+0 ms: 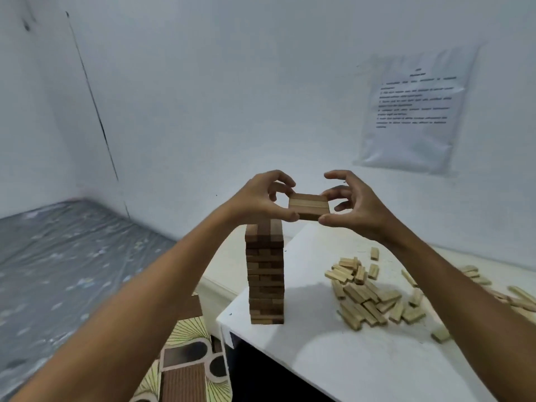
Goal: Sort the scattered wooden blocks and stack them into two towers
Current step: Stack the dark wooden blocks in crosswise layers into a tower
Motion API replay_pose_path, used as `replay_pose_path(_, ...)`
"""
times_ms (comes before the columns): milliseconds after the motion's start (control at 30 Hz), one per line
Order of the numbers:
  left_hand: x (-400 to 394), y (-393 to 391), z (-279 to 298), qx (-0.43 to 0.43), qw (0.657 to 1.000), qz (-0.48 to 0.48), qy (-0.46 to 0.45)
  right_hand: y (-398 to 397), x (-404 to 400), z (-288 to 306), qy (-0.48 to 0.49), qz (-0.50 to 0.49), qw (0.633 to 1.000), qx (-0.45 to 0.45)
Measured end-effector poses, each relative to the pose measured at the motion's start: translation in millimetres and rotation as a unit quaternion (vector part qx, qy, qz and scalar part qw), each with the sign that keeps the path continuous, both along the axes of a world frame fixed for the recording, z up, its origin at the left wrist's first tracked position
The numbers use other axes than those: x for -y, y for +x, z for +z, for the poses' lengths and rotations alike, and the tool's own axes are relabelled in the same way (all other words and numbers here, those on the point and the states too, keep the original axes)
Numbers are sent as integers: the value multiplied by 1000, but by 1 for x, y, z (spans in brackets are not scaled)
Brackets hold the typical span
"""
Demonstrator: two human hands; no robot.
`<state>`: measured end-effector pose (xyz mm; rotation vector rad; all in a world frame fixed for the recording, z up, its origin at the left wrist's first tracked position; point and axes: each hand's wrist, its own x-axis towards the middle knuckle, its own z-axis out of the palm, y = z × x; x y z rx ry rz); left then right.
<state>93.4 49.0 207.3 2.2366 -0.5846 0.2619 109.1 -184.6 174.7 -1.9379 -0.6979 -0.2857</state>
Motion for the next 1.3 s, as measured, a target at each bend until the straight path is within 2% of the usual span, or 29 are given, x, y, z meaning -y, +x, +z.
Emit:
replay_pose_path(400,-68,2,-21,-23,998,55,-10,26,-67,-9,-27,58,998,-14)
replay_pose_path(1300,-75,2,-45,-39,997,64,-36,29,-74,-24,-65,61,995,-39)
